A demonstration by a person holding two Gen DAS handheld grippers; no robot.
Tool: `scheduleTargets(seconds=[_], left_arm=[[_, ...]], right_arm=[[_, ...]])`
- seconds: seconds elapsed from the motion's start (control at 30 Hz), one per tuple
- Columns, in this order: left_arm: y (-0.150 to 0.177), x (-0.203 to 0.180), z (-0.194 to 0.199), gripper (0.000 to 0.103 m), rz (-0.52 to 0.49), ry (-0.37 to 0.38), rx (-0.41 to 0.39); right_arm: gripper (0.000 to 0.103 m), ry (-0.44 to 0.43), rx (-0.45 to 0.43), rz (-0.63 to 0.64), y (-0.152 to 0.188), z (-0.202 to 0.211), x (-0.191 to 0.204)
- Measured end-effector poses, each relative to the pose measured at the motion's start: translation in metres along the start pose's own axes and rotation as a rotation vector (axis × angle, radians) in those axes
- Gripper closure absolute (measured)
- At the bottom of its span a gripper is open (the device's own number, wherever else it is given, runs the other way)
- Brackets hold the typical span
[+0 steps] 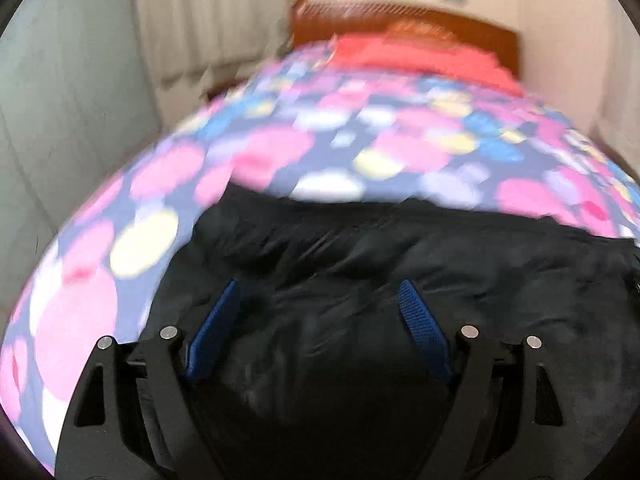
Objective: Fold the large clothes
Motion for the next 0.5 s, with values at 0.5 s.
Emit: scheduleTargets(seconds=[0.5], left_arm=[[0.072,0.068,0.076,0.015,0.169,0.027,-0.04]], right_arm=[[0.028,-0.084,-0.01,-0.089,0.057,0.085,-0.07]])
Point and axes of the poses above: each gripper's, at about its wrist camera, not at the fingertips, and z roughly against the way its jaws point, x to its left, y to its underside, the point moved 4 cm from there along -z, roughly the way its jaws point, and after that the axes turned 10 degrees about -z, right-handed, at the moved point
